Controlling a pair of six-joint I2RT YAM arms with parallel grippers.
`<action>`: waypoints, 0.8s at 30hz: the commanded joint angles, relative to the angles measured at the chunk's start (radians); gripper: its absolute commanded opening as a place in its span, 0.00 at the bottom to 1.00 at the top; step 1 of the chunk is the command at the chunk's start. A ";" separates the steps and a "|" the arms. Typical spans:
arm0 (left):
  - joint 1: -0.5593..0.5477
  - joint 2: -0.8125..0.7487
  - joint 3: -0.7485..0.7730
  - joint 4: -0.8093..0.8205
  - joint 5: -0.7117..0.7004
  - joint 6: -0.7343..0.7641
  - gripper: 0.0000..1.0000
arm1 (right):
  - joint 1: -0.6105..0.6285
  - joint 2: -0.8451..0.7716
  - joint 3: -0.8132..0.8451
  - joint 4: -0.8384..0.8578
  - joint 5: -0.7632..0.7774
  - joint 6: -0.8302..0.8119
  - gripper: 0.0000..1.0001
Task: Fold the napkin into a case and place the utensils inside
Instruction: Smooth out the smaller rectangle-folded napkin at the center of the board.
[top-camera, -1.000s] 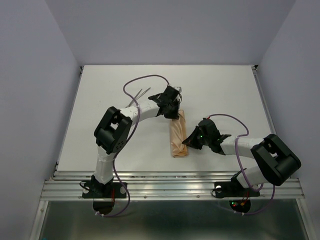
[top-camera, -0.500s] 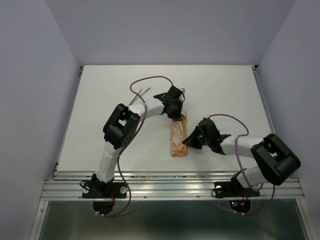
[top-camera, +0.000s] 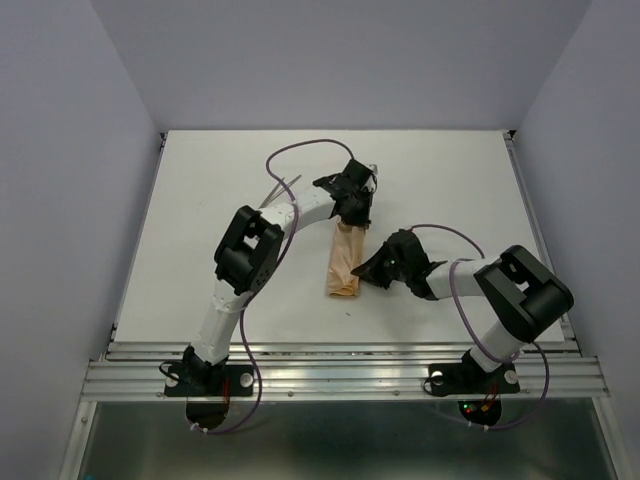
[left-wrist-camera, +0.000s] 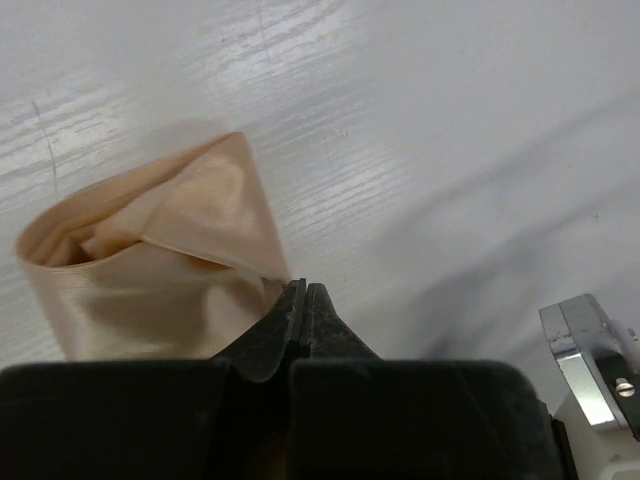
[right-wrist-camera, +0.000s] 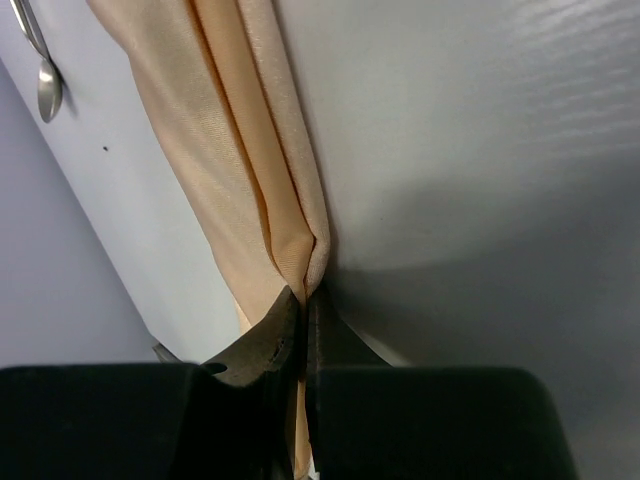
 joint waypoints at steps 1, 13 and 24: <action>-0.011 -0.112 0.046 -0.097 -0.048 0.041 0.00 | 0.005 0.052 0.027 -0.013 0.072 0.030 0.01; -0.015 -0.254 -0.035 -0.151 -0.160 0.015 0.08 | 0.005 0.040 0.044 -0.023 0.083 0.008 0.51; -0.024 -0.293 -0.115 -0.169 -0.266 -0.025 0.43 | -0.138 -0.352 -0.008 -0.365 0.269 -0.229 0.64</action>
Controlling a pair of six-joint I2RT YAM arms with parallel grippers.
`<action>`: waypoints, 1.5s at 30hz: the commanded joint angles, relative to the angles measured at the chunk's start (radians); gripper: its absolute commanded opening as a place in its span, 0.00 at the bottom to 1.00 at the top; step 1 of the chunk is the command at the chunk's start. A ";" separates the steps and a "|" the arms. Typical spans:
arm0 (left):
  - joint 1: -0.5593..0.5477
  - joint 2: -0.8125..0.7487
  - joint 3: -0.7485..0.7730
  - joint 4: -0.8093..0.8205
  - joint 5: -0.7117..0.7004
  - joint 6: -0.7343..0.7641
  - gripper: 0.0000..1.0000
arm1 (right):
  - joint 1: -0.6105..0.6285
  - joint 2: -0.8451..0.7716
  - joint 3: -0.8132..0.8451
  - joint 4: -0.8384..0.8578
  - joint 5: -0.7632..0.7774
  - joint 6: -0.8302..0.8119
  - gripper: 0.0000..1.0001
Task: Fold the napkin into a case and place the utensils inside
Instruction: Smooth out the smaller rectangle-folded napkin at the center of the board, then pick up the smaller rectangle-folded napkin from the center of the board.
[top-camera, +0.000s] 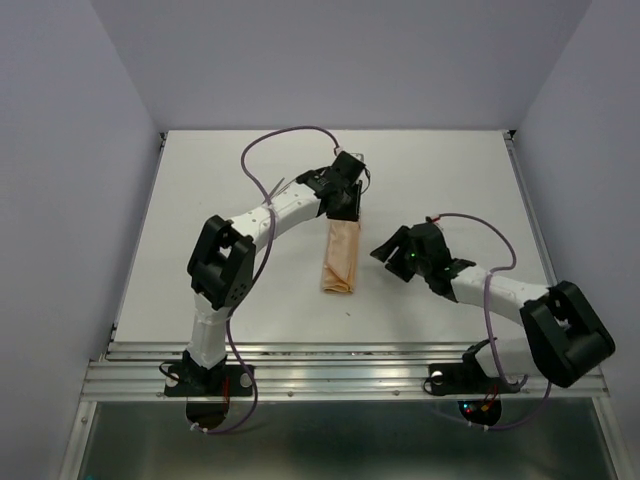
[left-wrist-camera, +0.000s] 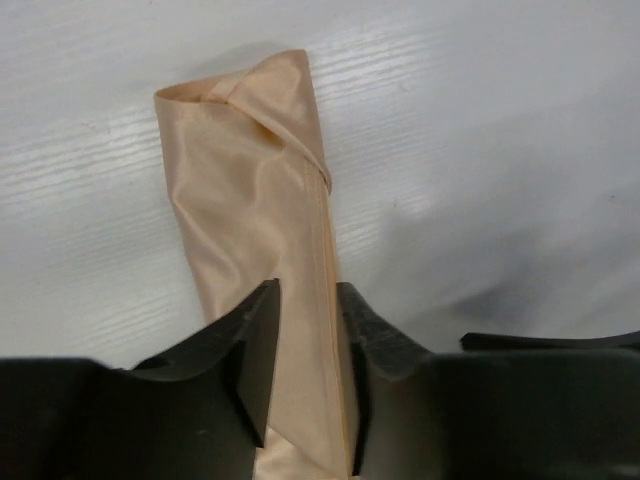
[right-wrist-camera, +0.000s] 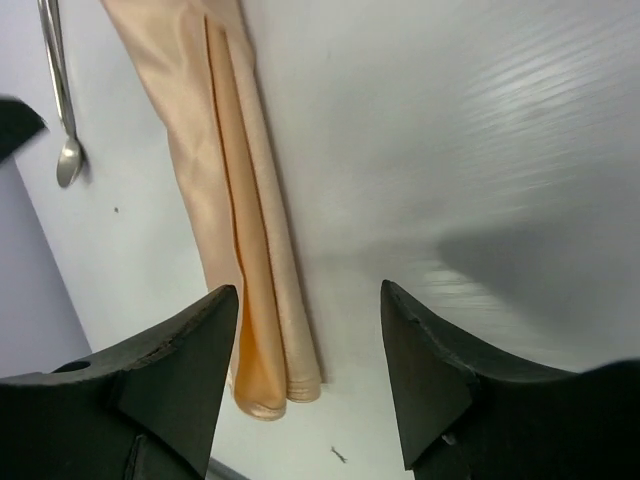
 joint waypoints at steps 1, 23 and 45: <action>-0.024 -0.058 -0.044 -0.020 -0.077 -0.026 0.48 | -0.122 -0.161 -0.039 -0.197 0.111 -0.131 0.65; -0.256 0.118 0.000 -0.181 -0.380 -0.116 0.61 | -0.402 -0.259 -0.049 -0.284 0.045 -0.280 0.71; -0.259 0.215 0.037 -0.183 -0.434 -0.060 0.00 | -0.411 -0.269 -0.064 -0.288 0.042 -0.272 0.71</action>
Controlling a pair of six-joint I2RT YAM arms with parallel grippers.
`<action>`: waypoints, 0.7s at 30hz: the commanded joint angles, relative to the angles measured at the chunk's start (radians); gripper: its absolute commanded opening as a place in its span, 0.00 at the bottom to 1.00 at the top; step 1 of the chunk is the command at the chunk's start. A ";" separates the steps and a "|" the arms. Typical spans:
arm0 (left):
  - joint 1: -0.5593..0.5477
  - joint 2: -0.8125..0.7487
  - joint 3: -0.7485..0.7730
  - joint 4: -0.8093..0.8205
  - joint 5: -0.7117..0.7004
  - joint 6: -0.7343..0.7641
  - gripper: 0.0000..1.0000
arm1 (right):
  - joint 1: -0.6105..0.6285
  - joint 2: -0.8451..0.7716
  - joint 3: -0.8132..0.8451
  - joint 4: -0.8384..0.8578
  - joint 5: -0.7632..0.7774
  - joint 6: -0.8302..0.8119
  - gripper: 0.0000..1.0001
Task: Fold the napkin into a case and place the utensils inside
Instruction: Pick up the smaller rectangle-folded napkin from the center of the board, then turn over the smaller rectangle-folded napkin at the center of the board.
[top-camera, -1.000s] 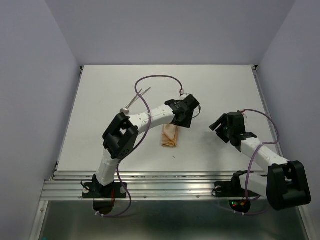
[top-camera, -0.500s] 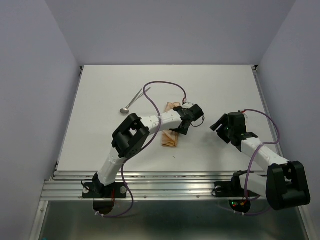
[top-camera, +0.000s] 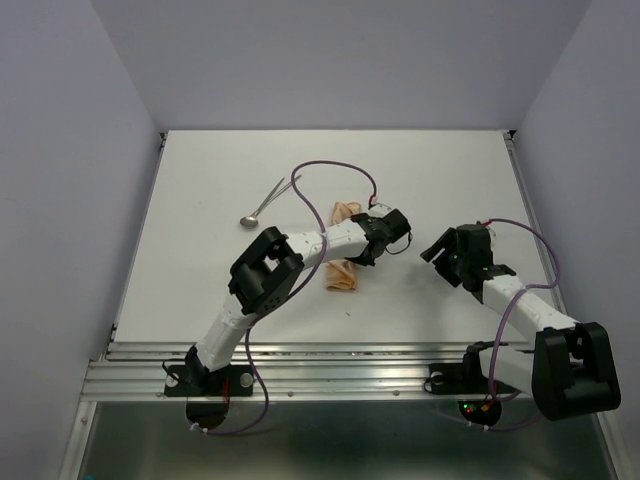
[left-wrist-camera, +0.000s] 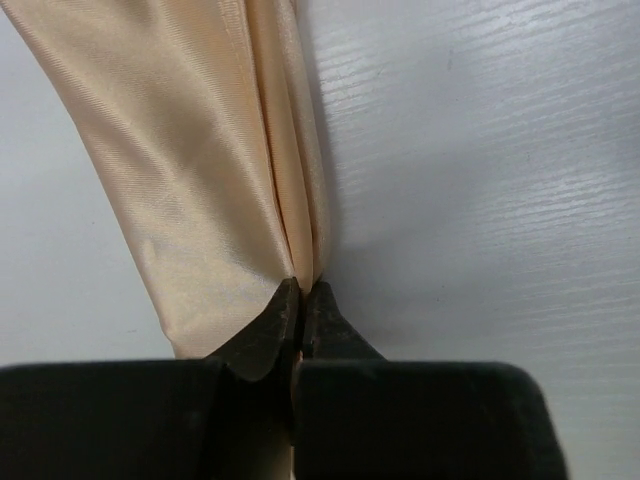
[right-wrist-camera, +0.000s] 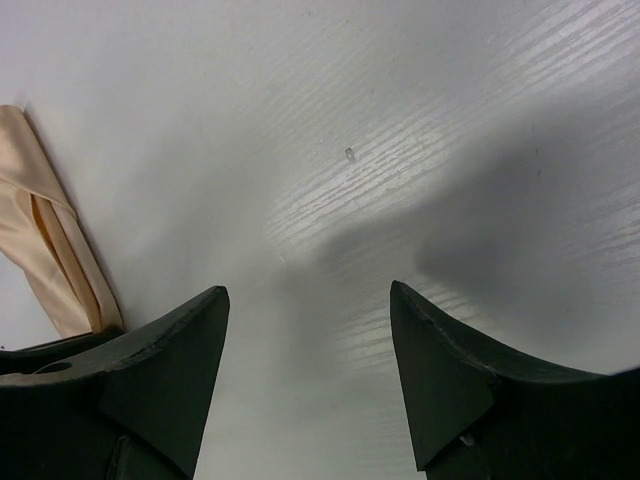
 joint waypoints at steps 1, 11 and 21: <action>-0.003 0.012 0.030 -0.017 -0.040 0.030 0.00 | -0.007 -0.021 0.003 0.000 0.001 -0.010 0.71; 0.019 -0.184 -0.083 0.207 0.211 0.222 0.00 | -0.007 -0.030 0.011 -0.017 0.031 -0.014 0.71; 0.043 -0.248 -0.131 0.321 0.527 0.260 0.00 | -0.071 -0.079 0.049 -0.050 0.021 -0.028 0.71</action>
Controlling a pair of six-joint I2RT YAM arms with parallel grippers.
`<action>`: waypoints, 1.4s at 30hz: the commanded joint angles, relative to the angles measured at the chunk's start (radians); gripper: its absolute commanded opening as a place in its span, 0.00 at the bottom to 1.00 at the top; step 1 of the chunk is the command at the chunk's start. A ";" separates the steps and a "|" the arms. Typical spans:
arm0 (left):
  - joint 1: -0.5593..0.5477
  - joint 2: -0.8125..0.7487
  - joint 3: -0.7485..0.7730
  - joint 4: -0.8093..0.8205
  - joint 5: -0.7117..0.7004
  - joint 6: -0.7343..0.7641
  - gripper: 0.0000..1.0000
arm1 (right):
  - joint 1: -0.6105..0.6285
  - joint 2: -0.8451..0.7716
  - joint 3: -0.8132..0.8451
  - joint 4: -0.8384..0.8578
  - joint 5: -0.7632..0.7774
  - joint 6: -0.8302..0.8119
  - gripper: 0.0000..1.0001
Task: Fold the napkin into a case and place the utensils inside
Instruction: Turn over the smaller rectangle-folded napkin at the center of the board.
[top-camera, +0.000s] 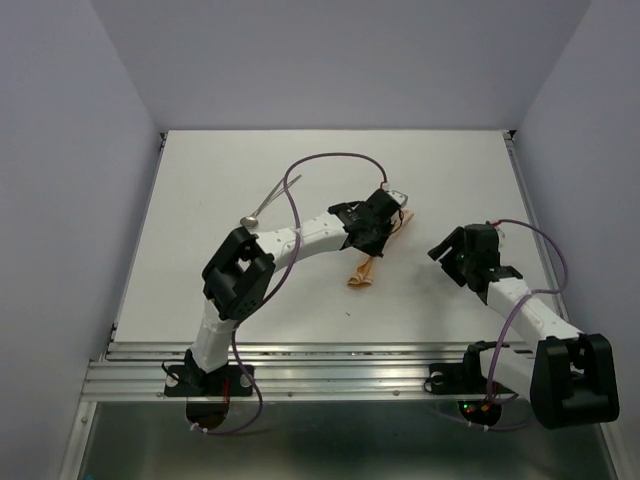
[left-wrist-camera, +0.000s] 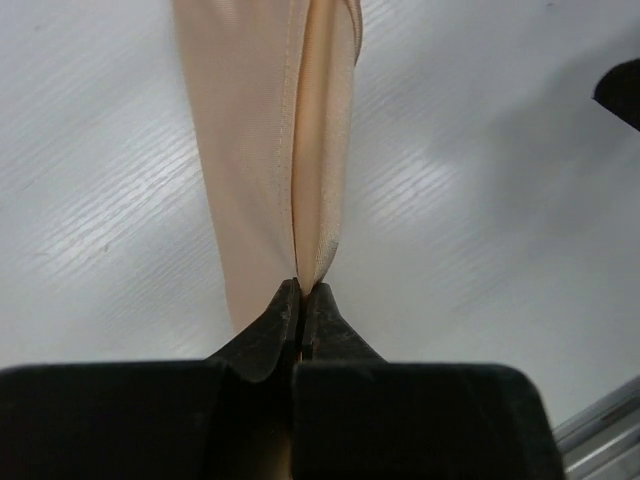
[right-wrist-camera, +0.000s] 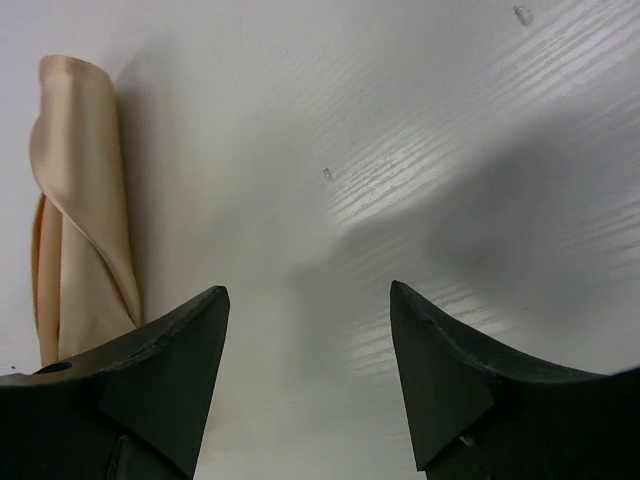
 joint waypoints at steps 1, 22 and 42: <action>0.004 -0.067 -0.018 0.086 0.175 0.039 0.00 | -0.029 -0.059 0.051 -0.029 0.018 -0.022 0.70; 0.144 -0.016 -0.145 0.463 0.839 -0.138 0.00 | -0.060 -0.172 0.145 -0.118 0.113 -0.056 0.70; 0.256 0.030 -0.358 0.755 0.943 -0.238 0.00 | -0.060 -0.084 0.162 -0.111 0.055 -0.099 0.70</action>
